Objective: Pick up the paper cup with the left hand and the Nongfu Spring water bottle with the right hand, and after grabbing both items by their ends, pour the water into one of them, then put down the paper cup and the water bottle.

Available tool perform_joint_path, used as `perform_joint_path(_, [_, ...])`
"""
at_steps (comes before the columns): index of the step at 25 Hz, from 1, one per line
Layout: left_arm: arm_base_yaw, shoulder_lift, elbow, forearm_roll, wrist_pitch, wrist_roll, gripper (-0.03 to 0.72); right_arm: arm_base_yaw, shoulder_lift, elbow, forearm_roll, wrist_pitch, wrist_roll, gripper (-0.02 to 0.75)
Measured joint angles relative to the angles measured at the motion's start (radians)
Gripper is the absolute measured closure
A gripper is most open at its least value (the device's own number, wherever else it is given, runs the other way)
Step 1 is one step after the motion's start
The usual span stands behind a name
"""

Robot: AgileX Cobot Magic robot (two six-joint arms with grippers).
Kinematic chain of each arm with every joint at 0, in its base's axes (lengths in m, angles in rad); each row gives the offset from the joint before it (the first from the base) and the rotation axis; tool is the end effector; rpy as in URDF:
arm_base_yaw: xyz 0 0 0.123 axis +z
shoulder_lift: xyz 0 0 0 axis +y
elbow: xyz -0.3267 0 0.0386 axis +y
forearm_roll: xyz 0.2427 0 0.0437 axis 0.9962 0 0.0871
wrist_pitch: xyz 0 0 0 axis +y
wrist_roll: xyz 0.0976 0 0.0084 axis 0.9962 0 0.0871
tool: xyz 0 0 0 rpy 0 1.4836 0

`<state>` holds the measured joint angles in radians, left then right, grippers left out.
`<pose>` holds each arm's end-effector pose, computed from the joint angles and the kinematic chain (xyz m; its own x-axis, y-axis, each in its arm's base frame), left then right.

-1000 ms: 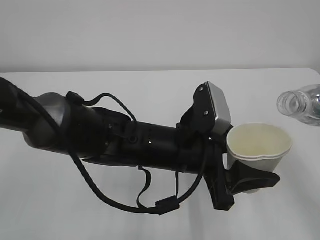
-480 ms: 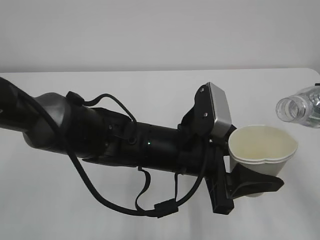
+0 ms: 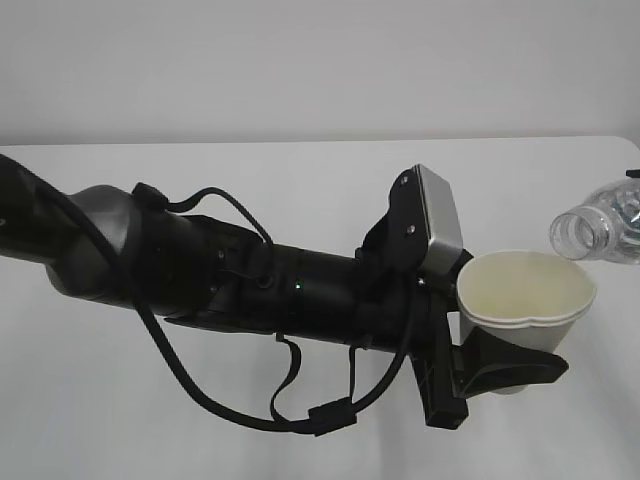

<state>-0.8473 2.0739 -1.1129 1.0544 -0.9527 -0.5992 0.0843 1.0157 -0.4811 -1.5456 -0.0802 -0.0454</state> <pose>0.2346 -0.3703 0.1983 0.0203 0.1850 -0.9825 0.9965 -0.0830 0.0050 0.1786 0.0228 0.2929 0.1645 -0.9862 -0.0163 -0.4260 -0.0561 -0.9030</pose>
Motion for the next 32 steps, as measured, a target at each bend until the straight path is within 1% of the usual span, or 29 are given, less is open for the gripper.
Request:
perform_joint_path(20, [0.0, 0.0, 0.0, 0.002, 0.0, 0.0, 0.256, 0.0, 0.0, -0.029, -0.083, -0.012, -0.002, 0.336])
perform_joint_path(23, [0.0, 0.0, 0.0, 0.002, 0.0, 0.0, 0.256, 0.0, 0.0, -0.031, -0.116, -0.014, -0.002, 0.336])
perform_joint_path(32, [0.0, 0.0, 0.0, 0.002, 0.0, 0.0, 0.256, 0.0, 0.0, -0.044, -0.13, -0.017, -0.003, 0.336])
